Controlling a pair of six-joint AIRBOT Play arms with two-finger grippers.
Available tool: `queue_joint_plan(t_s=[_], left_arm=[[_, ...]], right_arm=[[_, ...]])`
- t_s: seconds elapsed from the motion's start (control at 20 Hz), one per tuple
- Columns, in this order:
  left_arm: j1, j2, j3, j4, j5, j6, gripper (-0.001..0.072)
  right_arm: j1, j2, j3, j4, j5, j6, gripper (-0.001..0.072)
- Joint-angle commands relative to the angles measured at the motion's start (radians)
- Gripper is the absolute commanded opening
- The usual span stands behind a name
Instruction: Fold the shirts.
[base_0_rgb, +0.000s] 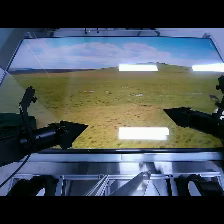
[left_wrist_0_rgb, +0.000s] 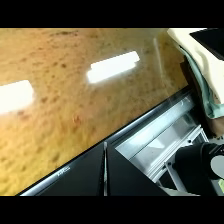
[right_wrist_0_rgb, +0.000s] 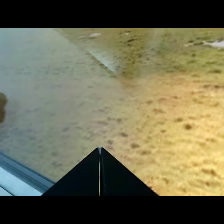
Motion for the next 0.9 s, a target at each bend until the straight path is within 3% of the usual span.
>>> queue_joint_plan(t_s=[0.0,0.15,0.25,0.3,0.35,0.4,0.5,0.65,0.75,0.85], left_arm=[[-0.001,0.001,0.0,0.001,-0.004,0.002,0.0013],[0.005,0.001,0.013,0.035,-0.006,0.001,0.0014],[0.073,-0.013,0.089,0.161,0.042,-0.026,0.0037],[0.146,-0.04,0.16,0.268,0.103,-0.058,0.0307],[0.234,-0.074,0.232,0.374,0.177,-0.084,0.0421],[0.347,-0.12,0.314,0.494,0.262,-0.1,0.0686],[0.611,-0.225,0.433,0.695,0.408,-0.161,0.072],[1.025,-0.379,0.473,0.71,0.451,-0.168,0.072],[1.175,-0.477,0.467,0.653,0.405,-0.18,0.072],[1.228,-0.565,0.449,0.645,0.364,-0.173,0.072]], right_arm=[[0.001,0.001,0.0,0.0,0.0,0.001,0.0021],[0.001,0.001,0.0,0.0,0.0,0.001,0.0022],[0.001,0.001,0.0,-0.001,0.0,0.001,0.0022],[0.001,0.001,0.0,0.0,0.0,0.001,0.0022],[0.001,0.001,0.0,0.0,0.0,0.001,0.0022],[0.001,0.001,0.0,-0.001,0.0,0.001,0.0022],[0.001,0.001,0.0,-0.001,0.0,0.001,0.0021],[0.001,0.001,0.0,0.0,0.0,0.001,0.0022],[0.002,0.001,0.0,0.0,0.0,0.001,0.0022],[0.002,0.001,0.0,-0.001,0.0,0.001,0.0022]])
